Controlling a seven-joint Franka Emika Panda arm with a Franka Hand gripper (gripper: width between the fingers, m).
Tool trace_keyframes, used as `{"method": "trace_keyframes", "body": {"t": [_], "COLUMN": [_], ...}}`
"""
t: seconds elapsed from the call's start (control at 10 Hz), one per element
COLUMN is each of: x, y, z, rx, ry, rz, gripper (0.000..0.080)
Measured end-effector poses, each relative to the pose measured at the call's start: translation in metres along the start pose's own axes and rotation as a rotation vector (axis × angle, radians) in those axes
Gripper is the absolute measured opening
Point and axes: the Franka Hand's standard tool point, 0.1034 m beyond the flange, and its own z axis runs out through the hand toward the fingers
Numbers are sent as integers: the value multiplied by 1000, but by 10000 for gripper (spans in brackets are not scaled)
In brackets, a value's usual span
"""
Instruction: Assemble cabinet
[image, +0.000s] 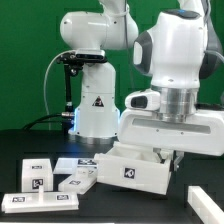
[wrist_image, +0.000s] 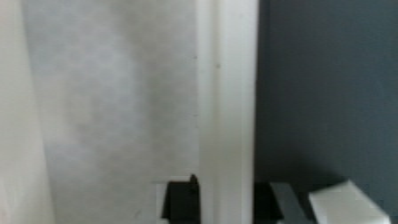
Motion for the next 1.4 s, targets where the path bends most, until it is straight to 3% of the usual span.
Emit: {"method": "trace_keyframes", "body": {"t": [0.2, 0.6, 0.7, 0.8, 0.9, 1.0, 1.3, 1.4], "x": [5, 5, 20, 50, 72, 82, 82, 97], "y": [-1, -2, 2, 7, 12, 13, 11, 14], "z": [-16, -14, -26, -44, -52, -57, -55, -53], "rx": [17, 37, 58, 90, 115, 115, 120, 135], "ry": [16, -5, -28, -17, 0, -2, -17, -35], "rz": [43, 309, 391, 487, 595, 598, 762, 867], "gripper": [90, 90, 90, 90, 90, 90, 90, 90]}}
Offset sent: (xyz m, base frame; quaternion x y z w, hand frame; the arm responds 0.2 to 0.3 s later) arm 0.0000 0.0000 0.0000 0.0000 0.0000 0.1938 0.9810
